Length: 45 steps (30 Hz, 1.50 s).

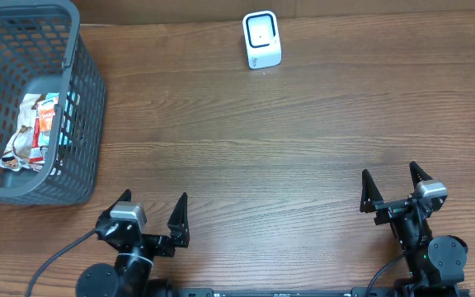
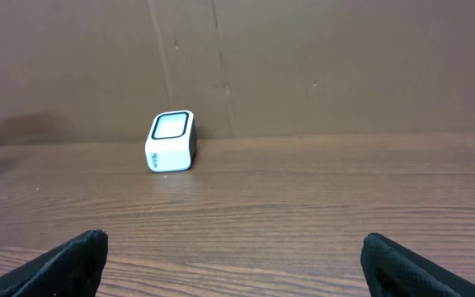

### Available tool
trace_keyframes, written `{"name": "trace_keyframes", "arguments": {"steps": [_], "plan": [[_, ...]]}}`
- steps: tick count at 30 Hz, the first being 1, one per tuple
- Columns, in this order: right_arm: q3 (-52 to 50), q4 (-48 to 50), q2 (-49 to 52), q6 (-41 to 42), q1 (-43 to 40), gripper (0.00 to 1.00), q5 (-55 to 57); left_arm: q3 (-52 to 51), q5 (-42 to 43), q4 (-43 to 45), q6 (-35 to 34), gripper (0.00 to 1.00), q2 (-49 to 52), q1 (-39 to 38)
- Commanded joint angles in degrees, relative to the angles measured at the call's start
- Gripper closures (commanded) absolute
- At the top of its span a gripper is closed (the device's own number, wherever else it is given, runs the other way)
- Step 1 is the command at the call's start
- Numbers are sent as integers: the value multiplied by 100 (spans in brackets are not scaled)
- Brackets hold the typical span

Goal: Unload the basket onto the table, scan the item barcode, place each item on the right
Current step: 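Reach the left gripper into the grey basket over the items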

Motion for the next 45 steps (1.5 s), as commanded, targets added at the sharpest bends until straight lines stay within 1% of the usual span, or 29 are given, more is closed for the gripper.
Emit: {"name": "trace_keyframes", "arguments": {"steps": [1,5,8,13,16,20,22,24,28,31,34,36,40,45], "plan": [[-61,22,-52,0,-15,0,46,737,415,-203,-50,0,619,-7],[-61,22,-52,0,-15,0,46,1786,577,-793,-22,0,1725,-7],[-61,22,-52,0,-17,0,46,2605,581,-1436,214,0,2603,-7],[-61,22,-52,0,-15,0,46,4350,573,-2754,852,0,4188,-7],[-61,22,-52,0,-15,0,46,5661,555,-3641,1250,0,5257,-7],[-61,22,-52,0,-15,0,46,7156,560,-4695,1272,0,6522,-7],[-61,22,-52,0,-15,0,46,7794,562,-5007,1250,0,7128,-7],[-61,22,-52,0,-15,0,46,8207,553,-5012,1257,0,7648,-7],[-61,22,-52,0,-15,0,46,8279,372,-4721,1259,0,8181,-7],[-61,22,-52,0,-15,0,46,8279,57,-4356,1327,0,8413,11],[-61,22,-52,0,-15,0,46,8279,-192,-3888,1342,0,8478,188],[-61,22,-52,0,-15,0,46,8306,-238,-3595,1344,0,8472,442],[-61,22,-52,0,-15,0,46,8387,-236,-3058,1340,0,8474,1266],[-61,22,-52,0,-15,0,46,8387,-236,-2688,1342,0,8483,2361]]}}
